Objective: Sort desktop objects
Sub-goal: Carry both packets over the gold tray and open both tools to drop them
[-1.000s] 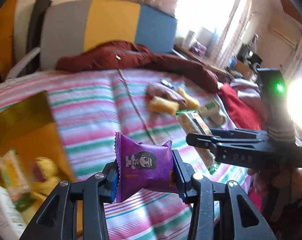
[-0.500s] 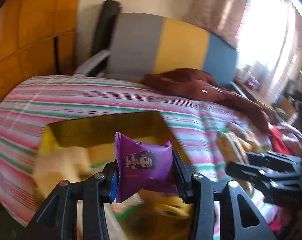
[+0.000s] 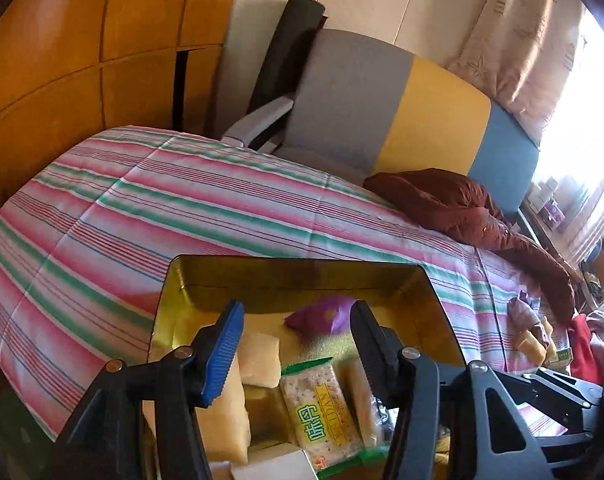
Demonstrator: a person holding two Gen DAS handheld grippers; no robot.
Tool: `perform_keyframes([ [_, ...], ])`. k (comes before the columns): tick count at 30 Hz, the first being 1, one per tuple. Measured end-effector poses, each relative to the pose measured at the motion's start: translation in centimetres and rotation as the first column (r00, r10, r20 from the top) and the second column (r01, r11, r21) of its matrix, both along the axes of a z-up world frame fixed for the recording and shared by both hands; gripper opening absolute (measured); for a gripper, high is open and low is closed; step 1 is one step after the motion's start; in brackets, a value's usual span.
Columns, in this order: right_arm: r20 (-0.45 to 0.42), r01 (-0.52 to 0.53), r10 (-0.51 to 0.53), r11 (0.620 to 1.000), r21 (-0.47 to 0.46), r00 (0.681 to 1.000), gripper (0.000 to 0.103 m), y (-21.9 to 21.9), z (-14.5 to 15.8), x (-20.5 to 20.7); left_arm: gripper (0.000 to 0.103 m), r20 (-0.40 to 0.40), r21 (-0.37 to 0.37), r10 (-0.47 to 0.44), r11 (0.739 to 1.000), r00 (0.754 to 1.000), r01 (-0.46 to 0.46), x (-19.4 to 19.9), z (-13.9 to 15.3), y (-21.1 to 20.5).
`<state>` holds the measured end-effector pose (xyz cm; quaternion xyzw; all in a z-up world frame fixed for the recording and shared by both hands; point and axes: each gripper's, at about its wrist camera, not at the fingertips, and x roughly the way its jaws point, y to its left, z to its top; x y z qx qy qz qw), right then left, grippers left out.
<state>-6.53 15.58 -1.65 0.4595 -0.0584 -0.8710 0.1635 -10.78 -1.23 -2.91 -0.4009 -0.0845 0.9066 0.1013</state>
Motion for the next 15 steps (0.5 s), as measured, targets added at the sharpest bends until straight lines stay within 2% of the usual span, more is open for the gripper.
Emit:
perform_keyframes([
  [11, -0.022, 0.022, -0.02, 0.998, 0.059, 1.0, 0.073, 0.3, -0.8, 2.9, 0.056, -0.036, -0.027, -0.006, 1.0, 0.999, 0.005, 4.3, 0.6, 0.2],
  [15, -0.047, 0.029, -0.026, 0.997, 0.077, 0.999, 0.077, 0.2, -0.5, 3.8, 0.056, -0.062, -0.056, -0.013, 0.998, 0.998, 0.01, 5.8, 1.2, 0.6],
])
